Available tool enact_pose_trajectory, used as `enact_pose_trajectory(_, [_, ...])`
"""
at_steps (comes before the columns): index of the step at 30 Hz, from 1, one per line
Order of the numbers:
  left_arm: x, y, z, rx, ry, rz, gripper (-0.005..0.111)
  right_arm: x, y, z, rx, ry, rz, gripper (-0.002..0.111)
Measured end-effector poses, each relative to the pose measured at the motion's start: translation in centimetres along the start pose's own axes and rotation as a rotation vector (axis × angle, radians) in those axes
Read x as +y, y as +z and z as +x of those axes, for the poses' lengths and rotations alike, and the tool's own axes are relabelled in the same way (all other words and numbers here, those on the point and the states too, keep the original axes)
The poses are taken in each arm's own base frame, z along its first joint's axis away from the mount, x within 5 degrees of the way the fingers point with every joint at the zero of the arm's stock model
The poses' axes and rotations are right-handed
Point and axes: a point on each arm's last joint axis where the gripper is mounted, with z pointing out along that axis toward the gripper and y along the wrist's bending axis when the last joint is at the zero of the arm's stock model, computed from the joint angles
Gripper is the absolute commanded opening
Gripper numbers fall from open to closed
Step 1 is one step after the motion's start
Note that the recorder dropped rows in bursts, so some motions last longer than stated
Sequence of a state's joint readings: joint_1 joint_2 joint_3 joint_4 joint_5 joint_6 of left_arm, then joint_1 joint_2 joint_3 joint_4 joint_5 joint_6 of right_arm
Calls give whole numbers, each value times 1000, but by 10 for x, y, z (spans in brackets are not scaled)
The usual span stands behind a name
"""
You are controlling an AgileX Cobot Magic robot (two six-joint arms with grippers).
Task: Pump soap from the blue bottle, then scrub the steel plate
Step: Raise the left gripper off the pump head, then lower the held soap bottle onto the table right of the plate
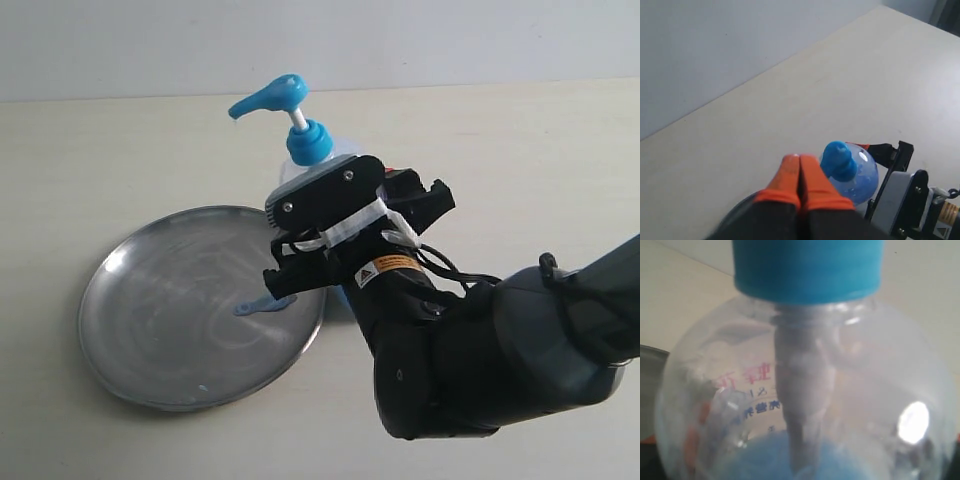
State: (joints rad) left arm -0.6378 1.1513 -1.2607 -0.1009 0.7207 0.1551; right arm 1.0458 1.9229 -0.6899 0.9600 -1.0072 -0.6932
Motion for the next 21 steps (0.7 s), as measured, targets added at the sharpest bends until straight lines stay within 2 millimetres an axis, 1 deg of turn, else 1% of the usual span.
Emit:
enact_pose_trajectory(7, [2, 27, 33, 18, 21, -31, 0, -4, 0, 2, 17, 33, 43, 0])
enact_pose_trajectory(17, [6, 49, 72, 57, 134, -87, 0, -7, 0, 3, 28, 58, 80, 0])
enact_pose_trajectory(21, [6, 56, 84, 34, 164, -95, 0, -8, 0, 3, 30, 67, 85, 0])
